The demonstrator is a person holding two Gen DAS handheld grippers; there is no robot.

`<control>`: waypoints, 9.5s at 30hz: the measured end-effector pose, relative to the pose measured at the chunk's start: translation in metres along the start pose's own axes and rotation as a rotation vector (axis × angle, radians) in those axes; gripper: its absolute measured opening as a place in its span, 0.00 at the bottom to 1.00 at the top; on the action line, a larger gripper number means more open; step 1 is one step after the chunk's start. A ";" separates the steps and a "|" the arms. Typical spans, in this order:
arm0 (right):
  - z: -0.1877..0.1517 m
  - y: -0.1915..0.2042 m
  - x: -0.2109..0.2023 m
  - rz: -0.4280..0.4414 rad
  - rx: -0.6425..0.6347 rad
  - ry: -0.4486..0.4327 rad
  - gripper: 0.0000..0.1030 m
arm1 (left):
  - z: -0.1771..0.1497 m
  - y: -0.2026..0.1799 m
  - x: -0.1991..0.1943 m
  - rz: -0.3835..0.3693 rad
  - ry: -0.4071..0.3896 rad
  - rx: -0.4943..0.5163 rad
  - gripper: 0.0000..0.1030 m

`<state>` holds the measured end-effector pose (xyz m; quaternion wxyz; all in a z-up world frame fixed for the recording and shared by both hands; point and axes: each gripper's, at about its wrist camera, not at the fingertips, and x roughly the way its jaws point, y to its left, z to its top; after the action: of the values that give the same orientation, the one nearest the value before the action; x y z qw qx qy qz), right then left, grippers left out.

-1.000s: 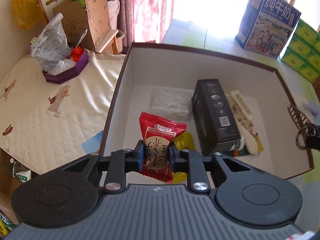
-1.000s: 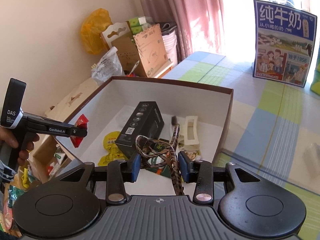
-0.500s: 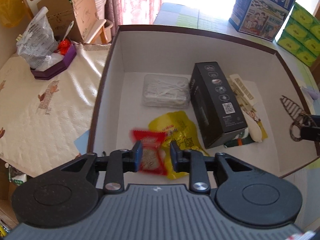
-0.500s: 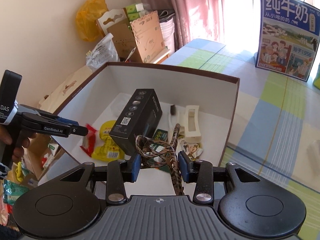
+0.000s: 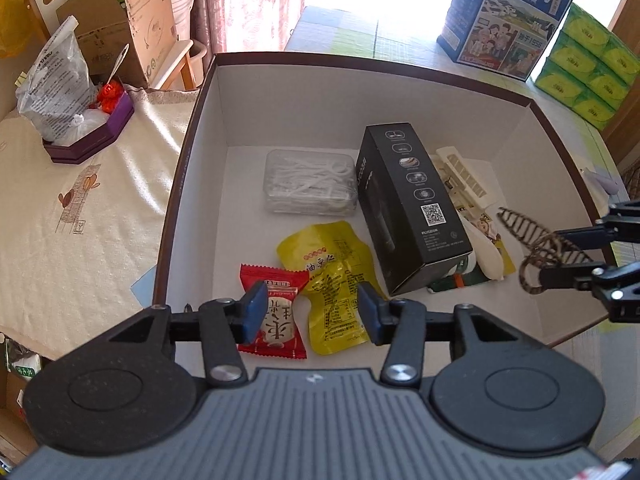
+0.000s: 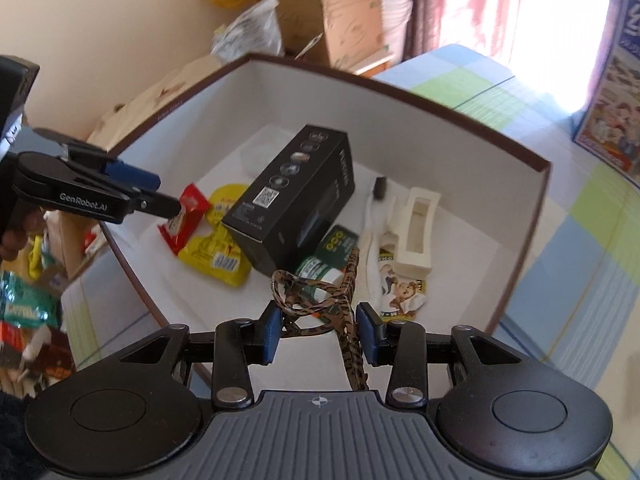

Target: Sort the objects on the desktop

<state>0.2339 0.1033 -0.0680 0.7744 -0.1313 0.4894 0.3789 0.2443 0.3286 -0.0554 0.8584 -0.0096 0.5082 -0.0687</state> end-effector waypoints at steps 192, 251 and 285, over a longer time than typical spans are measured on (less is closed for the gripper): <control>-0.179 -0.320 -0.094 -0.267 0.117 -0.159 0.29 | 0.088 -0.434 0.190 0.015 0.027 0.178 0.47; -0.381 -0.092 -0.191 -0.370 0.536 -0.101 0.29 | -0.111 -0.396 0.069 -0.243 0.123 0.786 0.51; -0.311 -0.090 -0.170 -0.357 0.344 -0.100 0.32 | -0.118 -0.350 0.034 -0.140 0.109 0.328 0.46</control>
<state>0.0539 -0.2144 -0.0889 0.8633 -0.0630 0.4767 0.1532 0.1198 -0.0159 -0.1118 0.8129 0.0989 0.5340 -0.2106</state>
